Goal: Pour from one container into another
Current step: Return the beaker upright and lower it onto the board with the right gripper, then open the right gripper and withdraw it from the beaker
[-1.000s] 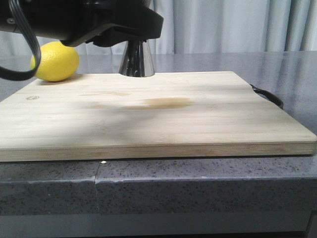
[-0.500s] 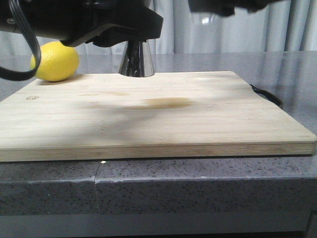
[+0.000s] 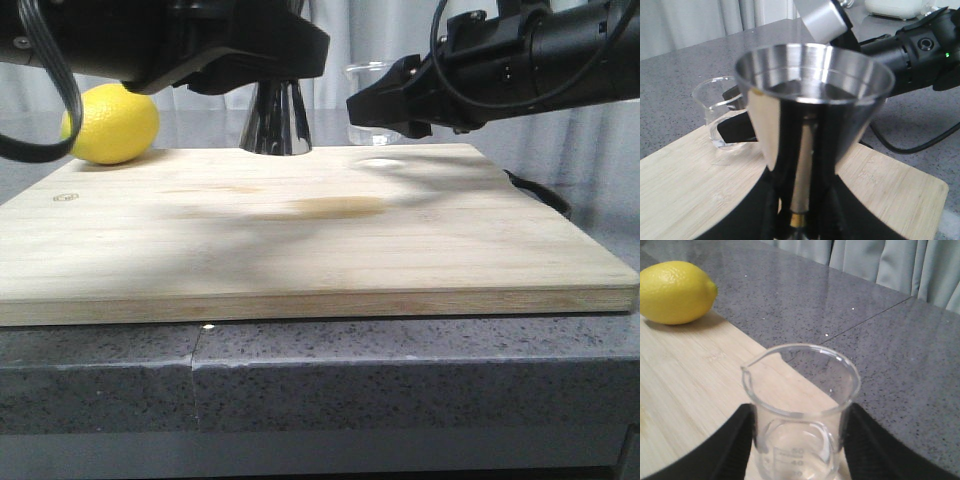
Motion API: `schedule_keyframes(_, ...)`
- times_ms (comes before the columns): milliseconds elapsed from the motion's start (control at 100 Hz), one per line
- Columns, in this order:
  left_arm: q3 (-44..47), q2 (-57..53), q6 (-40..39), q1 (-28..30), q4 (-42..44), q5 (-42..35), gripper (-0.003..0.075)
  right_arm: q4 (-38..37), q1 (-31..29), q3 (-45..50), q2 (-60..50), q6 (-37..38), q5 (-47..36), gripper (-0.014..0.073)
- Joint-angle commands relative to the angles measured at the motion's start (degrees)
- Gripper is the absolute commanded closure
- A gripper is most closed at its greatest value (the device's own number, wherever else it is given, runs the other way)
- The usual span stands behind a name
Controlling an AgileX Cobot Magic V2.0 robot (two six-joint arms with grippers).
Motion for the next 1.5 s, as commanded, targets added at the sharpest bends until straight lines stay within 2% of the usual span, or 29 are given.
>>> schedule_keyframes(0, -1.8, -1.5, -0.4, 0.1, -1.4, -4.4, 0.074, 2.0, -0.2, -1.3, -1.3, 0.0, -5.4, 0.0348)
schedule_keyframes(780, -1.8, -1.5, -0.4, 0.1, -1.4, -4.3, 0.074, 2.0, -0.2, -0.1, 2.5, 0.0, -7.3, 0.0341)
schedule_keyframes(870, -1.8, -1.5, -0.4, 0.1, -1.4, -4.3, 0.074, 2.0, -0.2, -0.1, 2.5, 0.0, -8.0, 0.0289)
schedule_keyframes(990, -1.8, -1.5, -0.4, 0.1, -1.4, -4.3, 0.074, 2.0, -0.2, -0.1, 2.5, 0.0, -9.0, 0.0141)
schedule_keyframes(1090, -1.8, -1.5, -0.4, 0.1, -1.4, -4.3, 0.074, 2.2, -0.2, -0.1, 2.5, 0.0, -9.4, 0.0053)
schedule_keyframes(1270, -1.8, -1.5, -0.4, 0.1, -1.4, -4.3, 0.074, 5.8, -0.2, -0.2, 2.5, 0.0, -11.0, 0.0027)
schedule_keyframes(1490, -1.8, -1.5, -0.3, 0.1, -1.4, -4.3, 0.074, 7.0, -0.2, -2.4, 2.3, -0.1, -17.4, 0.0027)
